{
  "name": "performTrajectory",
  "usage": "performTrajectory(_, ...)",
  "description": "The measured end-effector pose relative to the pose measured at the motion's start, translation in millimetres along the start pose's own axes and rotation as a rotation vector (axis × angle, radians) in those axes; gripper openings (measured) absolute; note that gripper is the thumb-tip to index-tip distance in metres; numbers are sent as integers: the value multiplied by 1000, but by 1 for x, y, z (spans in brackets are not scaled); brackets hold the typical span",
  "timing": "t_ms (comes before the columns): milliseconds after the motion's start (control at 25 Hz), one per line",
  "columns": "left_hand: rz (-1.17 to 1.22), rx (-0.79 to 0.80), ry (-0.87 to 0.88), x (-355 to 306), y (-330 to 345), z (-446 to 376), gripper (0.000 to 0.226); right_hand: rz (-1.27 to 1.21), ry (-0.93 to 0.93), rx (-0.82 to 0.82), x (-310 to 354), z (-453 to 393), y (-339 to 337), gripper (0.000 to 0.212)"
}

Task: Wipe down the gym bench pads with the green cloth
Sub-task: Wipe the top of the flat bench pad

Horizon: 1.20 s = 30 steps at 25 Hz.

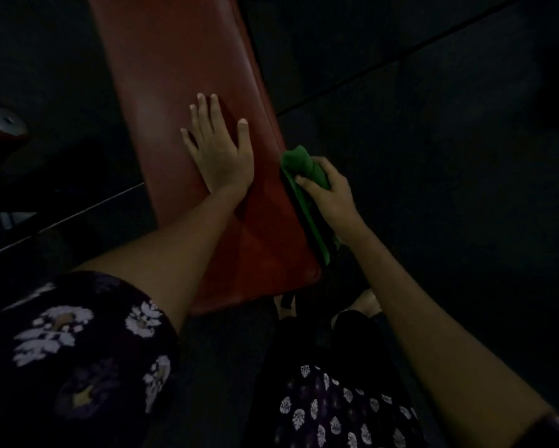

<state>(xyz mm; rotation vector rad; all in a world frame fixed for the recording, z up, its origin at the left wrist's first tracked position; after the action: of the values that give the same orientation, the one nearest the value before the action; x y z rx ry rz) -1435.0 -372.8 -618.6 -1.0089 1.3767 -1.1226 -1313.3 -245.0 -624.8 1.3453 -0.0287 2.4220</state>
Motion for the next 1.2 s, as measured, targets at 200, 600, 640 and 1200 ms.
performTrajectory(200,-3,-34,-5,-1,5,-1,59,-64,95,-10,-18,44,-7,33)
performTrajectory(600,21,-39,-1,-2,6,-2,59,184,-33,-28,53,-85,19,37)
performTrajectory(640,14,-36,2,-4,6,-2,59,179,4,-4,47,-75,13,35)
performTrajectory(1200,-47,-14,-17,-7,6,-3,59,267,-32,39,74,-119,21,49)
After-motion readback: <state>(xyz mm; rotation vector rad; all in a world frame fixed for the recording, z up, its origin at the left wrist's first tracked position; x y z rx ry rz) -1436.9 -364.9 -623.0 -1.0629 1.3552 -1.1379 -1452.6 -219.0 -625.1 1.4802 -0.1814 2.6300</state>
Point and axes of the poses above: each hand's wrist, its own z-axis away from the middle knuckle, its own y-axis out of the palm, x = y × z, the point moved 1 cm from there along -z, towards the middle knuckle, and after that the axes turned 3 degrees about -z, right-handed, at the moved point
